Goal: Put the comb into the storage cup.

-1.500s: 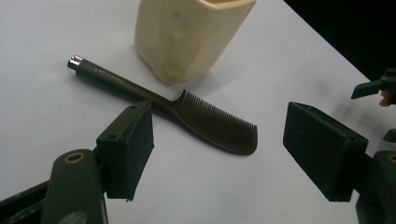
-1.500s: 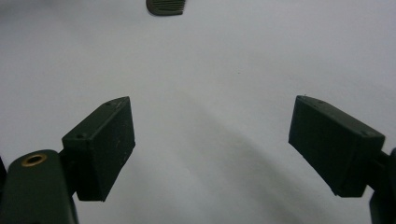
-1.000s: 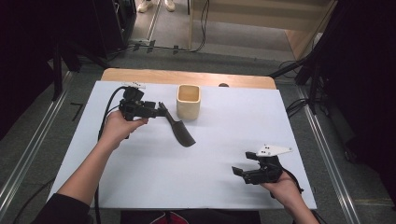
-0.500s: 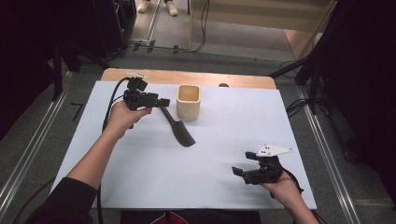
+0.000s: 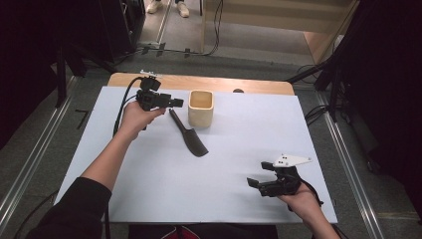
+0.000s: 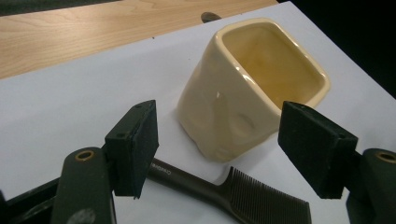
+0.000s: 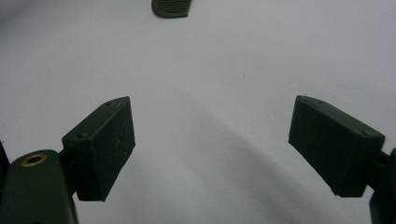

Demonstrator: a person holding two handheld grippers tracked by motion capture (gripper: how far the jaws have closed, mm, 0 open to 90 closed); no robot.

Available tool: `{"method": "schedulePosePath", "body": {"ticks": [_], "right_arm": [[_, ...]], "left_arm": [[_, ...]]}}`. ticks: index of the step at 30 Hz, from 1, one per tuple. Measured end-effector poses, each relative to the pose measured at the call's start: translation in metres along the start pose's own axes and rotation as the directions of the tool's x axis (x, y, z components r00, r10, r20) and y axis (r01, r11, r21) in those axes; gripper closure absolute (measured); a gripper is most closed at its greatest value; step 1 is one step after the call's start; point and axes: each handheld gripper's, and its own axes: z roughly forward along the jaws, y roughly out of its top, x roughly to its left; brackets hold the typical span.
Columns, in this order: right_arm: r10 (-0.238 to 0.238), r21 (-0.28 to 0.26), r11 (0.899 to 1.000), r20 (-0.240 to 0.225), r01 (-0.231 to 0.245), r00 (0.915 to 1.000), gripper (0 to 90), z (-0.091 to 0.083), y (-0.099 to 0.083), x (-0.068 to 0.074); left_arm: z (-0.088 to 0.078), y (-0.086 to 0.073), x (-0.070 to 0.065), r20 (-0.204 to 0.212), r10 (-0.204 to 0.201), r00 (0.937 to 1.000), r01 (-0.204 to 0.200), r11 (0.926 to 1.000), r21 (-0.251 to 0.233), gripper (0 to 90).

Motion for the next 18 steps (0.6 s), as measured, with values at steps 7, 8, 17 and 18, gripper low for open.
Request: {"method": "schedulePosePath", "body": {"ticks": [7, 8, 17, 18], "right_arm": [[-0.002, -0.002, 1.000, -0.003, 0.002, 1.0000, 12.8, 0.000, 0.000, 0.000], [-0.004, -0.003, 1.000, -0.002, 0.004, 1.0000, 12.8, 0.000, 0.000, 0.000], [-0.001, -0.006, 1.000, -0.001, 0.001, 1.0000, 12.8, -0.002, 0.000, 0.000], [-0.002, -0.007, 1.000, -0.001, 0.002, 1.0000, 12.9, -0.002, 0.000, 0.000]], "left_arm": [[0.008, 0.008, 0.003, -0.006, -0.005, 1.0000, 0.005, 1.0000, 0.002, 30.6], [0.010, 0.009, 0.003, -0.005, -0.007, 1.0000, 0.007, 1.0000, 0.005, 30.6], [0.023, 0.006, 0.009, -0.020, -0.035, 0.9992, 0.036, 0.9991, 0.022, 60.0], [0.024, 0.005, 0.009, -0.016, -0.028, 0.9995, 0.028, 0.9995, 0.015, 70.0]]}}
